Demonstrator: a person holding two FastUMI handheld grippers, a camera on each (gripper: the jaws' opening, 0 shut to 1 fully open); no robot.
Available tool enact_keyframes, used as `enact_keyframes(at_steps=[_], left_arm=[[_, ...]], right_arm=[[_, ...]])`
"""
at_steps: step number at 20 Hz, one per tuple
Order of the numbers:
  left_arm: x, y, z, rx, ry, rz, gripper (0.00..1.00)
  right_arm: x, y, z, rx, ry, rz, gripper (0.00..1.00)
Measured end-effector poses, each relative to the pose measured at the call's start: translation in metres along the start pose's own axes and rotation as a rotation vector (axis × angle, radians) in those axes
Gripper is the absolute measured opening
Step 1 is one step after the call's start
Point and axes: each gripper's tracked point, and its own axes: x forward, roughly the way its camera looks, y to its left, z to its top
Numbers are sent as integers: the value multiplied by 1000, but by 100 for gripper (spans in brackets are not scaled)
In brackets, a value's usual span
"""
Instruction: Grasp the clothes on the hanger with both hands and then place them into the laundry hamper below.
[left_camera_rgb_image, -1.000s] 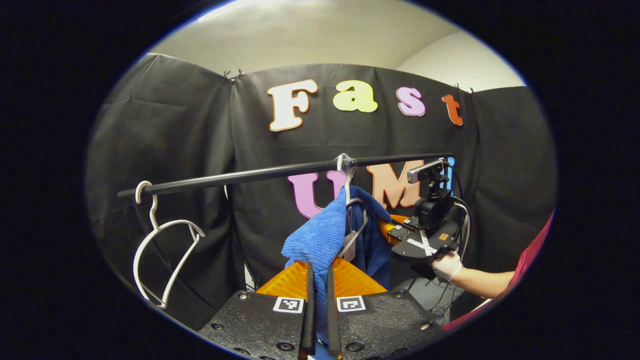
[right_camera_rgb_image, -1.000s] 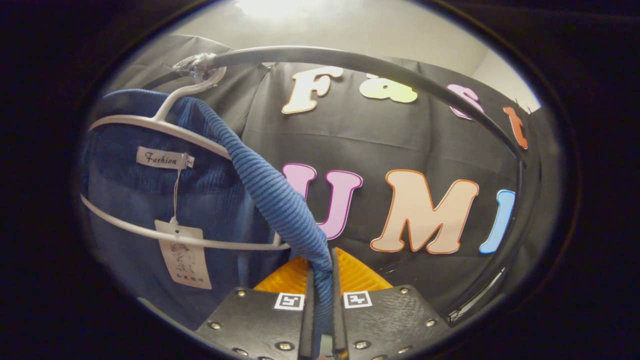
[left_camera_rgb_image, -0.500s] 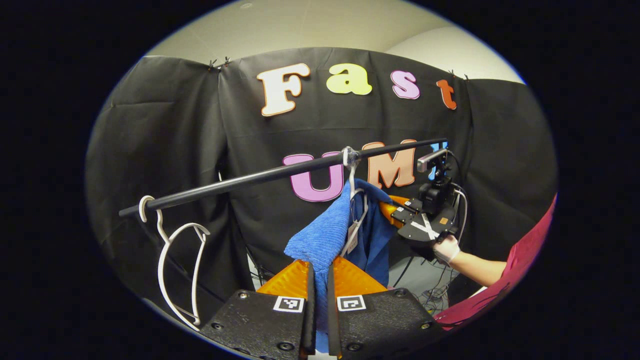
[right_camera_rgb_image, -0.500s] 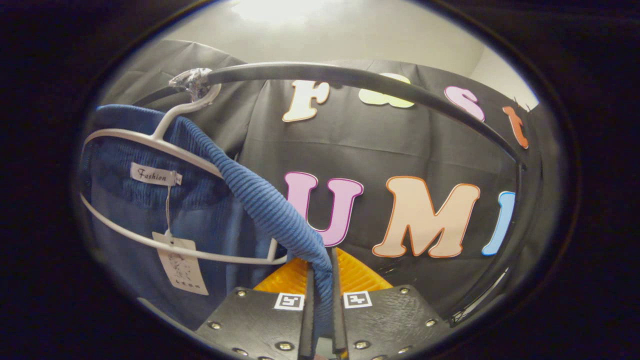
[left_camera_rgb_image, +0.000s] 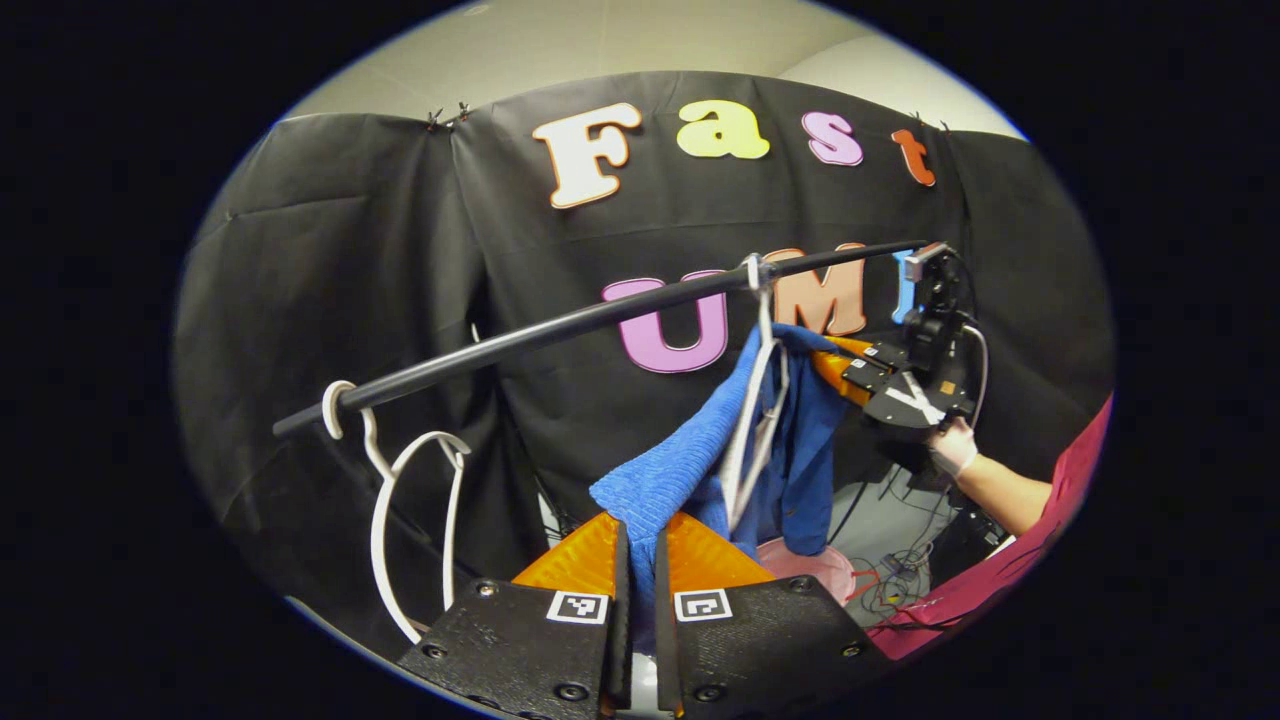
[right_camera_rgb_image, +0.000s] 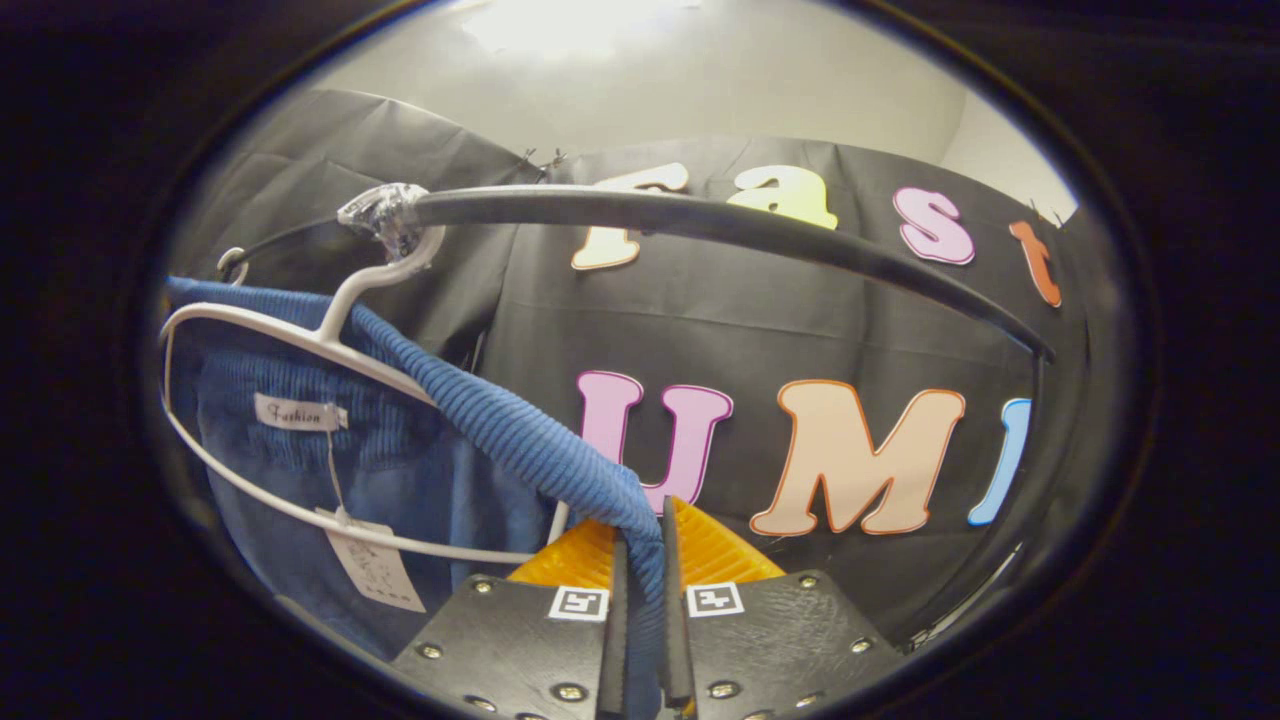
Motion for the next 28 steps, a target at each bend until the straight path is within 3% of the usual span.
enact_keyframes(at_steps=[6, 10, 13, 14, 15, 16, 17, 28], left_arm=[[21, 27, -2, 8, -49, 66, 10], [38, 38, 4, -48, -129, 82, 11], [53, 41, 11, -104, -189, 77, 10], [58, 43, 14, -115, -211, 76, 10], [63, 43, 17, -125, -230, 76, 10], [67, 44, 18, -131, -247, 76, 10], [72, 44, 21, -134, -263, 74, 10], [107, 24, 22, -218, -387, -22, 10]], right_arm=[[6, -2, 9, -9, -16, -2, 14], [12, -10, 14, -17, -31, -26, 15], [25, -20, 14, -17, -39, -50, 15], [28, -23, 13, -18, -40, -56, 10], [31, -24, 12, -25, -40, -61, 14], [35, -26, 11, -36, -42, -64, 10], [37, -28, 10, -52, -44, -68, 14], [69, -47, -32, -84, -5, -94, 14]])
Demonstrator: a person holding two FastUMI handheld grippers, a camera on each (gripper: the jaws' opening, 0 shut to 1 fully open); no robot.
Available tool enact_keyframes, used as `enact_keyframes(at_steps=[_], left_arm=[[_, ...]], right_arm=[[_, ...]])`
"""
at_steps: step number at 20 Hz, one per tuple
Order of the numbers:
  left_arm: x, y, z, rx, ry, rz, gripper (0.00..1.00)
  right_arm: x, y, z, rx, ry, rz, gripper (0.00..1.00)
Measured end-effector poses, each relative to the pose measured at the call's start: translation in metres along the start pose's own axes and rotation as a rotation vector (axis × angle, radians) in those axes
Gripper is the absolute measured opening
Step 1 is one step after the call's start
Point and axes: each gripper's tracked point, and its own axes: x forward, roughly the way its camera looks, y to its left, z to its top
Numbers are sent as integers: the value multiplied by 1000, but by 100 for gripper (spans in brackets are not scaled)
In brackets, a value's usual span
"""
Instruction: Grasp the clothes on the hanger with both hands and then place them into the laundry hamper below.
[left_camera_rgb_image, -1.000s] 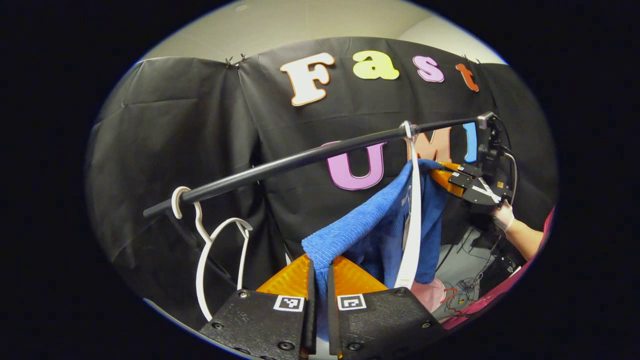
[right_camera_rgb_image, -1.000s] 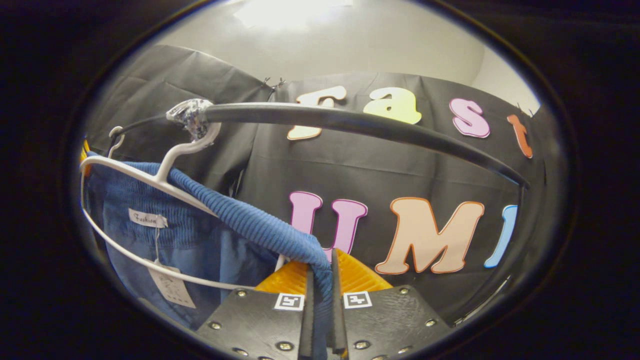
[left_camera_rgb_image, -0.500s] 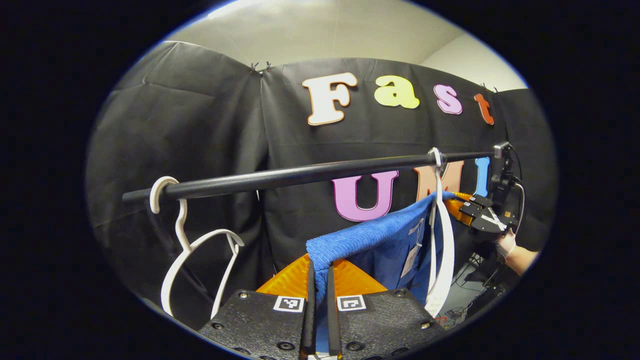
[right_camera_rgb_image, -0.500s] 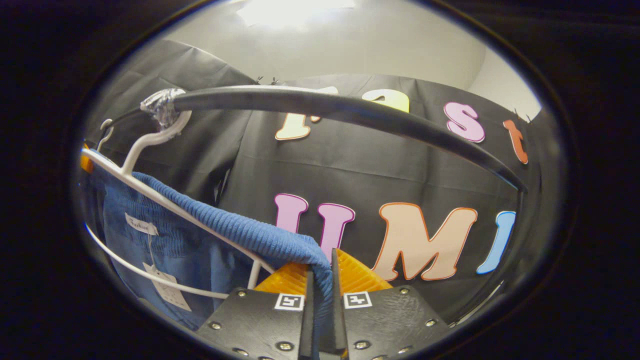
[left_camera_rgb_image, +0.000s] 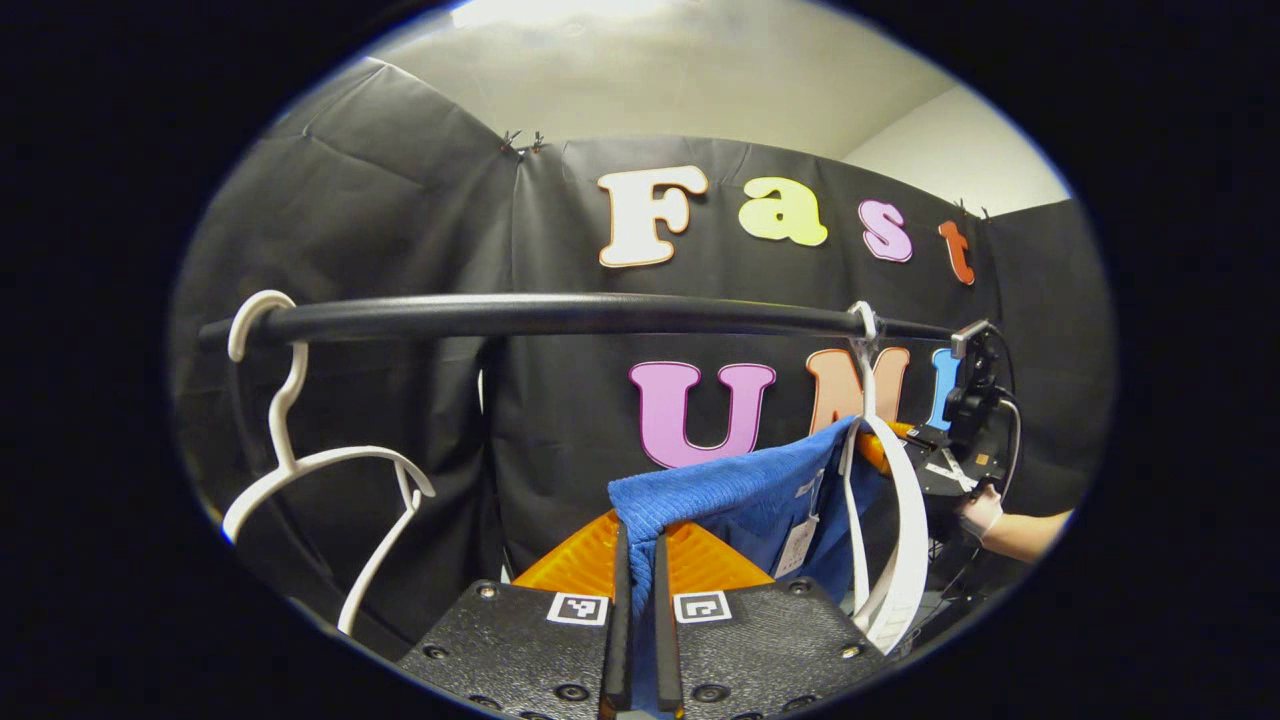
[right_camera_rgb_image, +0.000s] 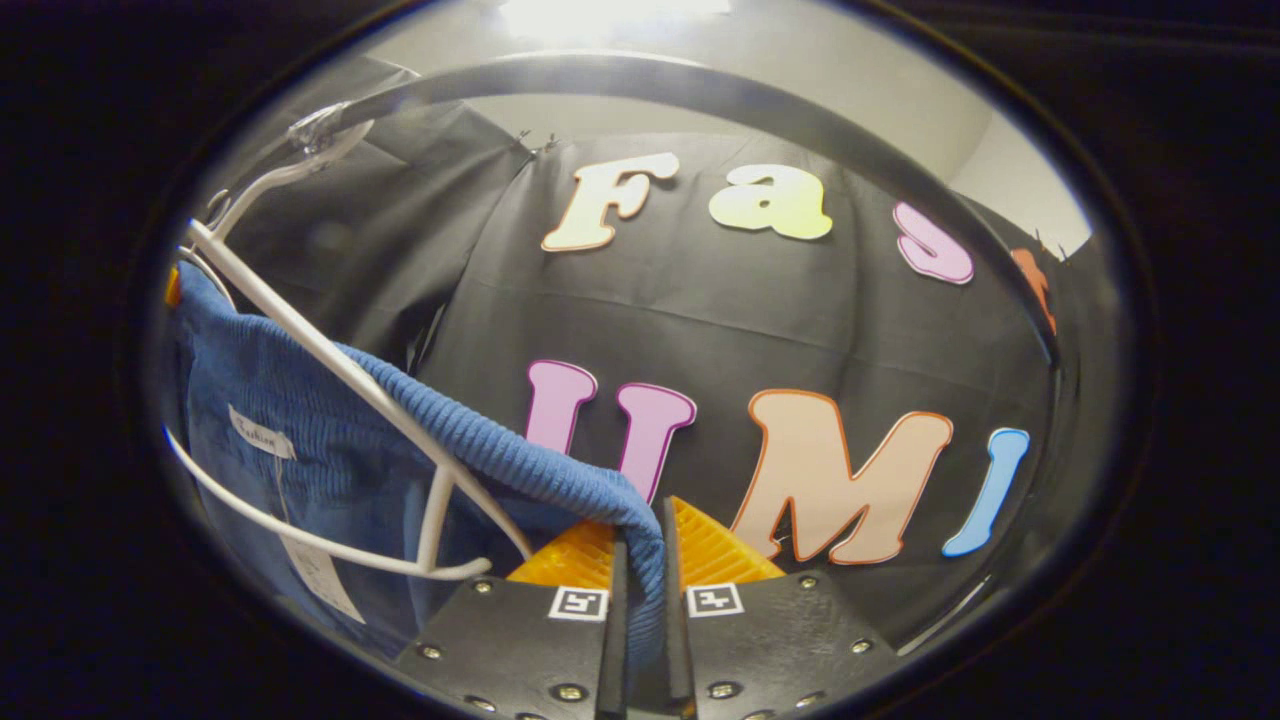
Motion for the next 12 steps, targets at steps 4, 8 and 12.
enact_keyframes(at_steps=[4, 8, 12], left_arm=[[10, -4, -12, -72, -9, -32, 10], [14, -10, -17, -107, -31, -51, 10], [14, -11, -19, -173, -55, -70, 10]], right_arm=[[5, 3, -21, 21, 47, 7, 14], [9, 4, -32, 28, 65, 1, 15], [11, 6, -38, 58, 87, 19, 15]])
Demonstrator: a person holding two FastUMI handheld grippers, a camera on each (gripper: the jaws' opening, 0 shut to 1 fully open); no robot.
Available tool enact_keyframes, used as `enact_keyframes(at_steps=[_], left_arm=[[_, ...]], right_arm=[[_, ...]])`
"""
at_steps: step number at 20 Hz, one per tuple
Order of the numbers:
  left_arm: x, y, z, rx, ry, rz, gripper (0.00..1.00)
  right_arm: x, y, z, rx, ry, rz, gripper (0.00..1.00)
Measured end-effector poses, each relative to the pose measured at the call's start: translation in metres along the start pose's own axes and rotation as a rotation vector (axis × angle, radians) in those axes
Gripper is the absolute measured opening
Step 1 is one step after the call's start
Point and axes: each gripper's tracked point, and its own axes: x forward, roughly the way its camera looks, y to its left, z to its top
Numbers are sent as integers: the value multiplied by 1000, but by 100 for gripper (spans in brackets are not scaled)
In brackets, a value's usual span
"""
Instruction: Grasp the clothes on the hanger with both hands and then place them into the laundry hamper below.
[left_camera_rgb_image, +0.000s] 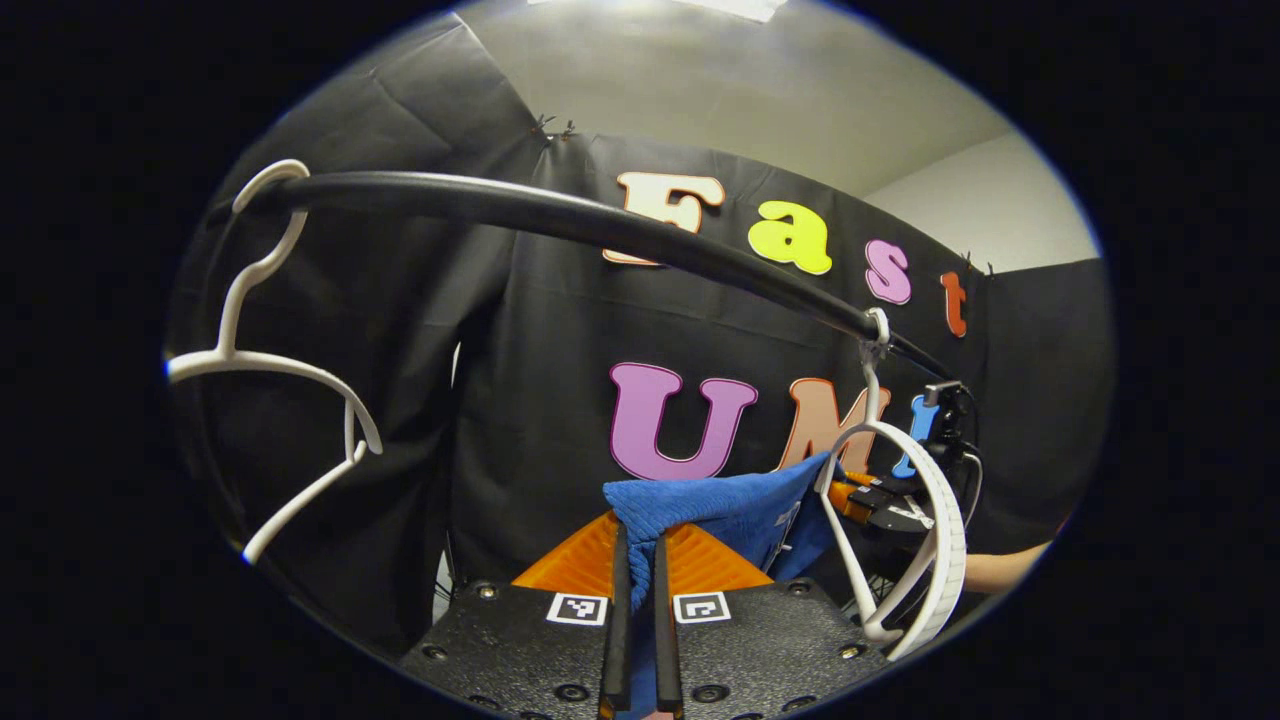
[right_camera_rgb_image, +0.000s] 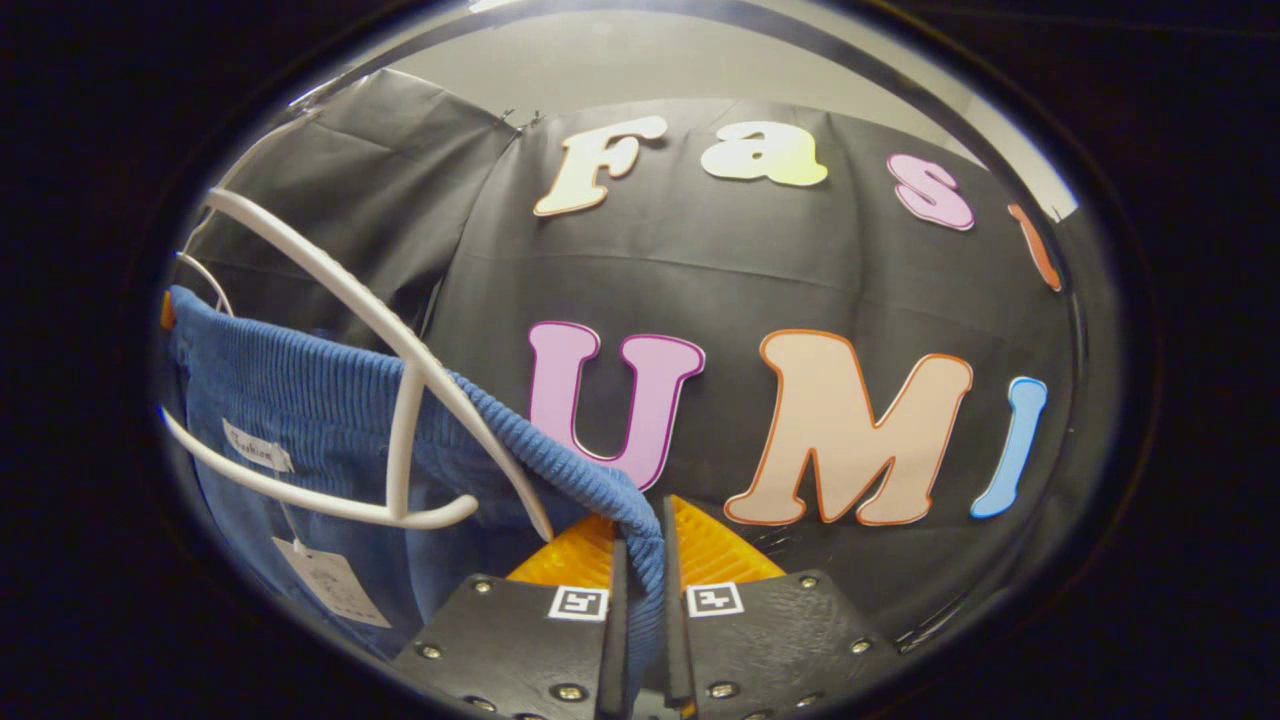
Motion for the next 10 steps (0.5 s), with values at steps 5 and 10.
enact_keyframes(at_steps=[5, 10], left_arm=[[-9, -3, 1, -27, -11, -50, 10], [-6, -4, 1, -7, -3, -59, 10]], right_arm=[[8, 2, -8, 49, 33, 43, 15], [11, 7, -16, 52, 37, 48, 15]])
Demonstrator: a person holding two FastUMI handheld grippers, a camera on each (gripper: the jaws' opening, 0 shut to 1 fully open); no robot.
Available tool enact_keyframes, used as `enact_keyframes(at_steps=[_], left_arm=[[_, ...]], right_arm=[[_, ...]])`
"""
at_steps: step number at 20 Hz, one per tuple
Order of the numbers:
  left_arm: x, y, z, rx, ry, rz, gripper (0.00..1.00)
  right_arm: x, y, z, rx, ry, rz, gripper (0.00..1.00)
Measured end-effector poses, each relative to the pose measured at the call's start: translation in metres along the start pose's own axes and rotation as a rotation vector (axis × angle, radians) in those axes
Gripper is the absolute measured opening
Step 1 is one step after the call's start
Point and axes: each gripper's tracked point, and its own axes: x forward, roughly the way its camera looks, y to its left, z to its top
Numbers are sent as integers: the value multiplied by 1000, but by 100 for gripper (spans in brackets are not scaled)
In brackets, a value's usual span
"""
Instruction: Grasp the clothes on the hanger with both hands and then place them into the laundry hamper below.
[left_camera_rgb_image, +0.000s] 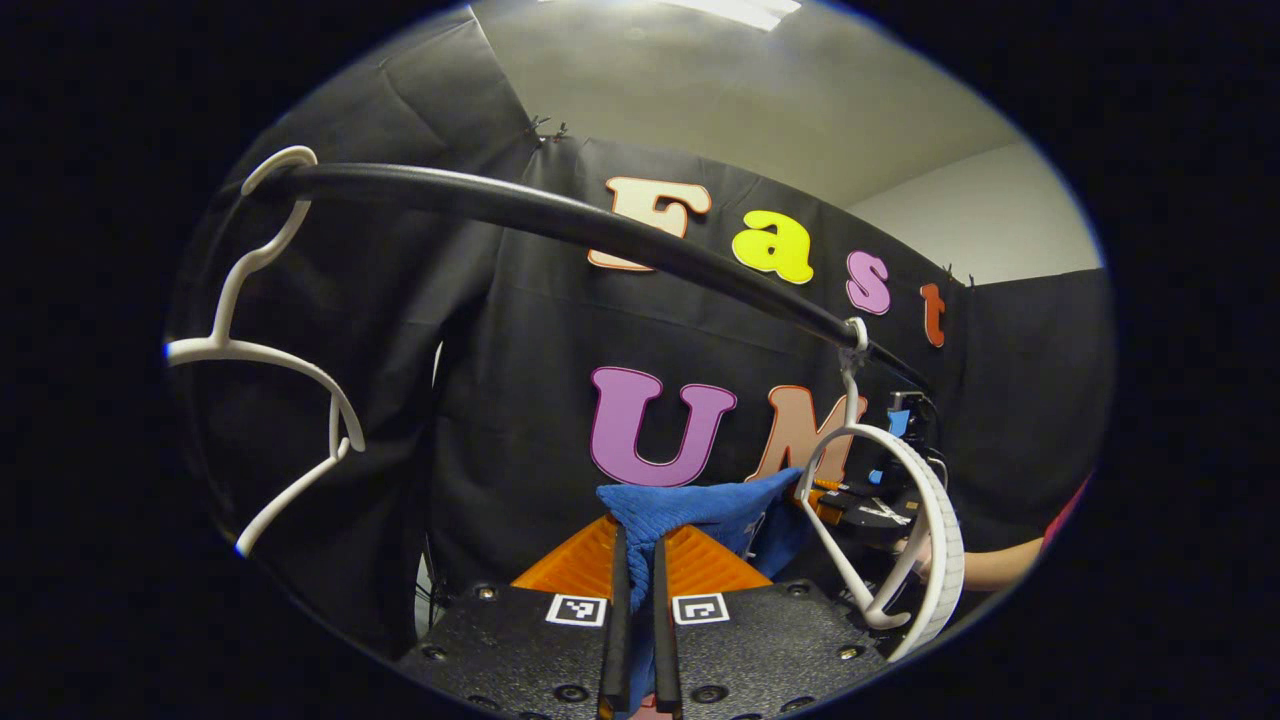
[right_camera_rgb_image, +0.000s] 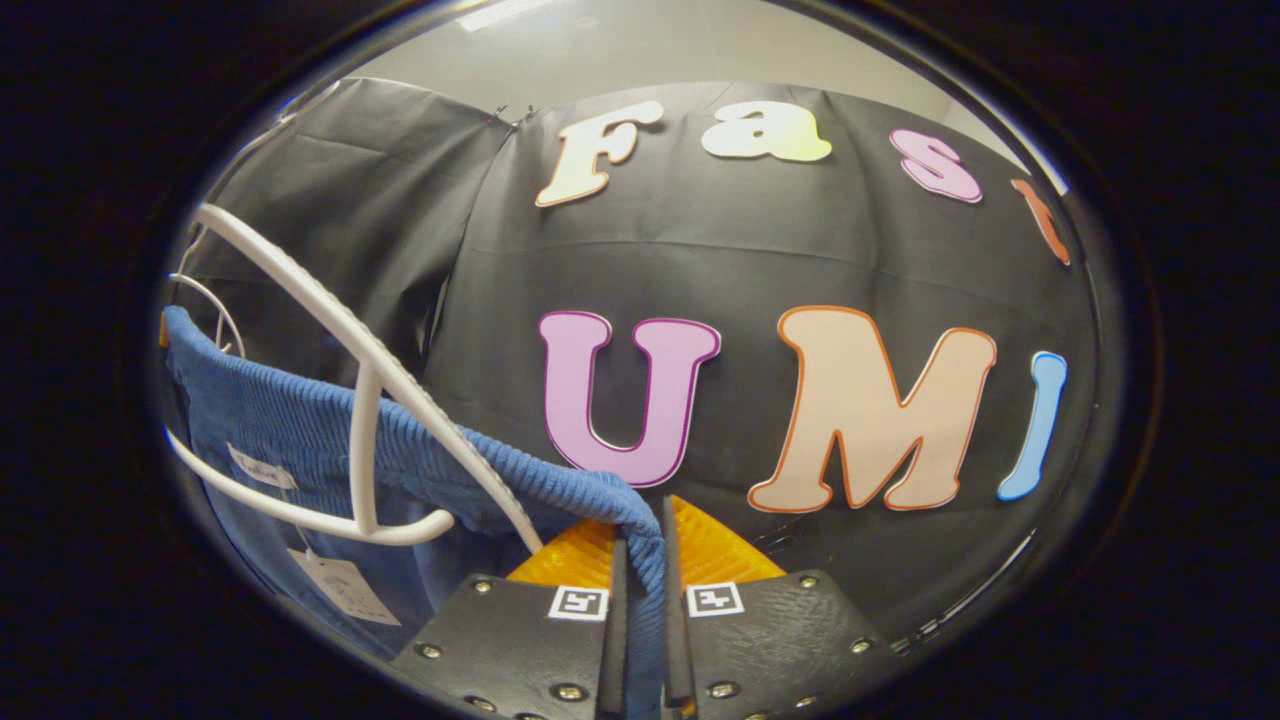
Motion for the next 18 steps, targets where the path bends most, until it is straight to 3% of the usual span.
enact_keyframes(at_steps=[3, 4, 7, 8, 18], left_arm=[[-2, 5, -2, -18, -2, 7, 10], [-4, 7, -4, -18, -3, 7, 10], [-6, 10, -10, -20, 7, 15, 10], [-10, 12, -12, -19, 8, 18, 10], [-44, 17, -51, 30, 74, 91, 10]], right_arm=[[-3, 6, -11, 1, 14, 12, 15], [-5, 7, -15, -8, 19, 14, 19], [-15, 15, -28, -2, 38, 29, 10], [-17, 17, -32, 1, 45, 34, 15], [-55, 26, -69, -14, 118, 47, 15]])
